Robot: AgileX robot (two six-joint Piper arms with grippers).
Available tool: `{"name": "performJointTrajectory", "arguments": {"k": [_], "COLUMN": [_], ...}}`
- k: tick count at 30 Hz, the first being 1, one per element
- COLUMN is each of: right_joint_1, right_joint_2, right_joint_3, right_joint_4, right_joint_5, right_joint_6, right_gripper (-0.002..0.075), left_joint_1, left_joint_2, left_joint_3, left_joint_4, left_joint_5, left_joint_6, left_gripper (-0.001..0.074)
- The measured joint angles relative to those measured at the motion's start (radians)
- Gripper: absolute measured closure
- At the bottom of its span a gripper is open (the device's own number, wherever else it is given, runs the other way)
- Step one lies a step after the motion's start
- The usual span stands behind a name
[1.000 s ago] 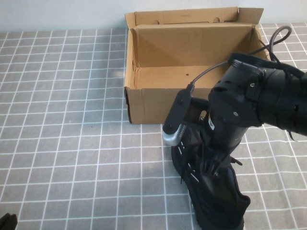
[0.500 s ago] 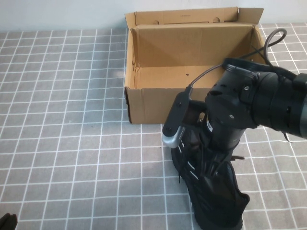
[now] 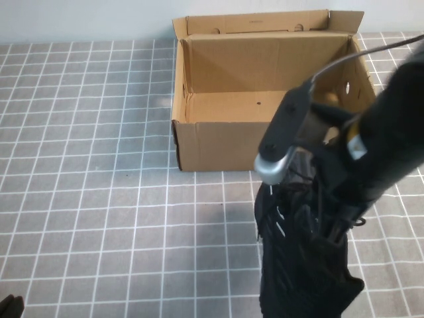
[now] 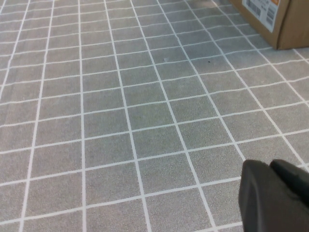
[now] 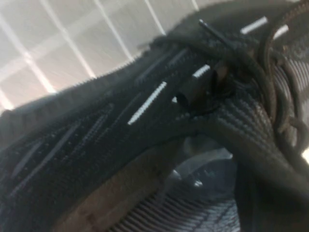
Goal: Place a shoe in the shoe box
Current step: Pick up the shoe from the table, then hand over the shoe
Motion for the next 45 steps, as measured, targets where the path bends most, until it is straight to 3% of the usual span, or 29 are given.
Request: {"name": "performJointTrajectory", "arguments": {"k": [7, 22, 30, 36, 45], "right_joint_1": [0.0, 0.0, 0.0, 0.0, -0.02], "right_joint_2": [-0.085, -0.074, -0.021, 0.083, 0.233], "right_joint_3": [-0.073, -0.13, -0.19, -0.348, -0.574], "right_joint_4": [0.12, 0.123, 0.123, 0.121, 0.075], "right_joint_5": [0.002, -0.081, -0.102, -0.081, -0.012], "right_joint_6": [-0.091, -0.128, -0.088, -0.025, 0.02], "right_gripper": [0.0722, 0.0723, 0.0723, 0.0724, 0.0724], "left_joint_1": [0.0, 0.0, 0.0, 0.0, 0.0], "left_joint_2": [0.0, 0.0, 0.0, 0.0, 0.151], "left_joint_3": [0.0, 0.0, 0.0, -0.002, -0.319], "left_joint_4": [0.0, 0.008, -0.264, -0.313, -0.308], "left_joint_5": [0.0, -0.006, -0.281, -0.447, -0.094], "left_joint_6": [0.0, 0.002, -0.114, -0.137, -0.13], "left_gripper": [0.0735, 0.0735, 0.0735, 0.0735, 0.0735]}}
